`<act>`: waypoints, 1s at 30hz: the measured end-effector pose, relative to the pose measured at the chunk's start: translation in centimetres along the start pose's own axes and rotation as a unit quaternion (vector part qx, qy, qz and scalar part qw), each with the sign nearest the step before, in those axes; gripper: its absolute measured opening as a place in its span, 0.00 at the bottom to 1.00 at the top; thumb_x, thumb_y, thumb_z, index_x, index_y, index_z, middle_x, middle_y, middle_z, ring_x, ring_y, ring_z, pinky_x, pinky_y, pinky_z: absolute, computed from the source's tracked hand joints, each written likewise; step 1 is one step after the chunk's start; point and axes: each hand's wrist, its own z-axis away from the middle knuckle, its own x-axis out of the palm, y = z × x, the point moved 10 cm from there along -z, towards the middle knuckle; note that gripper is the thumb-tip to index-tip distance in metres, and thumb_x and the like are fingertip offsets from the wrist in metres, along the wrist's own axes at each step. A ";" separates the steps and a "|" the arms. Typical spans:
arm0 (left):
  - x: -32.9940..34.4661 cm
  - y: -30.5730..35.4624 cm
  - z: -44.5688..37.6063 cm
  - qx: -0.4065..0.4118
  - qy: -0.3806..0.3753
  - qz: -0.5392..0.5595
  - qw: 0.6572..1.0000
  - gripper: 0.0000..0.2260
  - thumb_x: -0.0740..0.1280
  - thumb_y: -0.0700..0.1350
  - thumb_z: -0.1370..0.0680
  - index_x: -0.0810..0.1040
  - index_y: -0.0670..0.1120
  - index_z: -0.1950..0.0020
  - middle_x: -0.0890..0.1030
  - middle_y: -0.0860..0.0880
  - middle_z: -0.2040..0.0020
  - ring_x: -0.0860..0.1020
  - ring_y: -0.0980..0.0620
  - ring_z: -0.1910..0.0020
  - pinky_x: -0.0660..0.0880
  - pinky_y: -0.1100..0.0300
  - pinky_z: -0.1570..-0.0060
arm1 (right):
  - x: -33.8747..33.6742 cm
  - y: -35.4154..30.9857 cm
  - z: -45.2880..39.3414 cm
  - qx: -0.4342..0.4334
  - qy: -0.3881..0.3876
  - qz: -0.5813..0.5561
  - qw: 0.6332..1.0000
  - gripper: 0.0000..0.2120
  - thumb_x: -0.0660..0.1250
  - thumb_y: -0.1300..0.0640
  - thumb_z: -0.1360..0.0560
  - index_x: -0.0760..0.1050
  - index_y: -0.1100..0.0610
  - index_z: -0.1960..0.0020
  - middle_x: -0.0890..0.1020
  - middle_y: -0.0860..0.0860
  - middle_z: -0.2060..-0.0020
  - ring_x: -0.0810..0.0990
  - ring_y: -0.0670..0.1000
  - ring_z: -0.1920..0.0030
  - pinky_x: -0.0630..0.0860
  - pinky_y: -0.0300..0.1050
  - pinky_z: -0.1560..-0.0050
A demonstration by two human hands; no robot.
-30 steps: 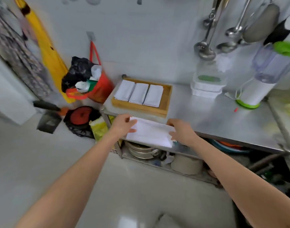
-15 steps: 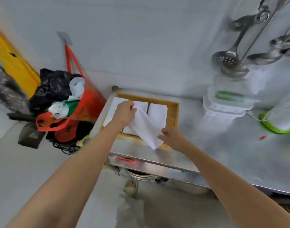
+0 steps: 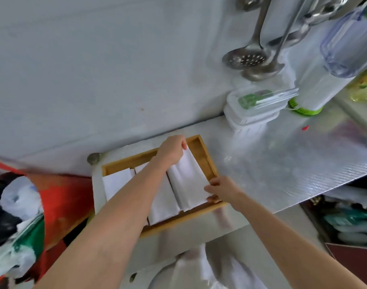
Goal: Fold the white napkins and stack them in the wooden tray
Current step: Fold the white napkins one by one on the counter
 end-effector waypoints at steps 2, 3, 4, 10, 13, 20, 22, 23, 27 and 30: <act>0.8 -0.9 -0.3 -0.003 -0.008 0.015 1.000 0.10 0.57 0.33 0.22 0.77 0.44 0.50 0.79 0.45 0.44 0.77 0.46 0.47 0.73 0.56 0.47 | 1.1 0.1 -0.5 0.002 -0.007 0.033 0.999 0.10 0.65 0.62 0.24 0.72 0.58 0.64 0.75 0.51 0.69 0.81 0.49 0.70 0.73 0.34 0.73; 1.1 -1.2 -0.3 0.000 -0.009 0.024 1.000 0.10 0.58 0.34 0.21 0.77 0.43 0.48 0.79 0.45 0.43 0.77 0.47 0.46 0.73 0.58 0.46 | 1.3 0.1 -0.8 -0.003 0.003 0.059 0.998 0.11 0.65 0.62 0.25 0.70 0.57 0.66 0.74 0.51 0.70 0.80 0.49 0.71 0.71 0.34 0.74; 1.3 -1.3 -0.4 0.005 -0.009 0.034 0.999 0.09 0.59 0.34 0.20 0.77 0.42 0.46 0.78 0.45 0.42 0.77 0.47 0.44 0.72 0.60 0.46 | 1.3 0.0 -1.0 -0.011 0.019 0.092 0.996 0.11 0.64 0.62 0.25 0.71 0.58 0.66 0.73 0.51 0.70 0.78 0.49 0.71 0.71 0.35 0.74; 4.6 -1.4 0.1 0.060 -0.058 -0.002 0.997 0.15 0.67 0.42 0.23 0.72 0.44 0.37 0.72 0.46 0.36 0.74 0.48 0.40 0.72 0.59 0.43 | 1.3 -0.3 -1.4 -0.039 0.076 0.238 0.967 0.09 0.69 0.55 0.29 0.70 0.55 0.64 0.71 0.49 0.70 0.71 0.49 0.69 0.65 0.41 0.71; 4.8 -0.6 0.4 0.078 -0.073 -0.133 0.985 0.18 0.68 0.42 0.24 0.69 0.45 0.36 0.69 0.46 0.35 0.68 0.47 0.35 0.71 0.55 0.41 | 1.1 -1.0 -1.0 -0.066 0.079 0.277 0.955 0.13 0.71 0.52 0.29 0.68 0.51 0.65 0.72 0.47 0.69 0.72 0.48 0.68 0.64 0.38 0.72; 4.4 15.0 2.3 0.189 -0.084 -0.242 0.948 0.10 0.60 0.46 0.20 0.73 0.45 0.41 0.77 0.46 0.45 0.75 0.44 0.47 0.71 0.53 0.54 | -10.8 2.1 4.7 -0.105 0.203 0.203 0.952 0.03 0.66 0.56 0.27 0.74 0.54 0.59 0.80 0.51 0.62 0.77 0.55 0.59 0.70 0.45 0.62; 8.1 22.0 4.4 0.242 -0.116 -0.262 0.927 0.10 0.60 0.46 0.20 0.73 0.45 0.41 0.76 0.45 0.44 0.76 0.43 0.46 0.71 0.54 0.53 | -16.3 7.1 7.9 -0.077 0.247 0.195 0.946 0.05 0.65 0.56 0.26 0.72 0.54 0.61 0.81 0.53 0.61 0.78 0.57 0.57 0.70 0.45 0.61; 10.5 25.6 5.7 0.267 -0.127 -0.271 0.916 0.10 0.60 0.46 0.20 0.74 0.45 0.41 0.77 0.44 0.43 0.76 0.42 0.45 0.71 0.54 0.51 | -19.0 10.4 9.9 -0.058 0.267 0.193 0.943 0.06 0.64 0.56 0.26 0.72 0.53 0.61 0.81 0.53 0.61 0.79 0.57 0.58 0.70 0.45 0.62; 21.9 40.8 13.5 0.368 -0.170 -0.289 0.867 0.11 0.63 0.45 0.21 0.77 0.45 0.41 0.79 0.42 0.42 0.77 0.41 0.42 0.75 0.52 0.45 | -29.0 26.2 20.6 0.053 0.335 0.206 0.918 0.06 0.62 0.56 0.26 0.70 0.53 0.61 0.80 0.52 0.61 0.80 0.57 0.59 0.73 0.45 0.62; 30.5 52.1 21.1 0.459 -0.185 -0.312 0.811 0.10 0.62 0.45 0.21 0.77 0.45 0.43 0.79 0.43 0.44 0.78 0.41 0.44 0.76 0.50 0.47 | -35.6 38.5 30.9 0.149 0.410 0.200 0.877 0.06 0.60 0.55 0.24 0.75 0.54 0.54 0.81 0.54 0.54 0.80 0.58 0.53 0.72 0.45 0.60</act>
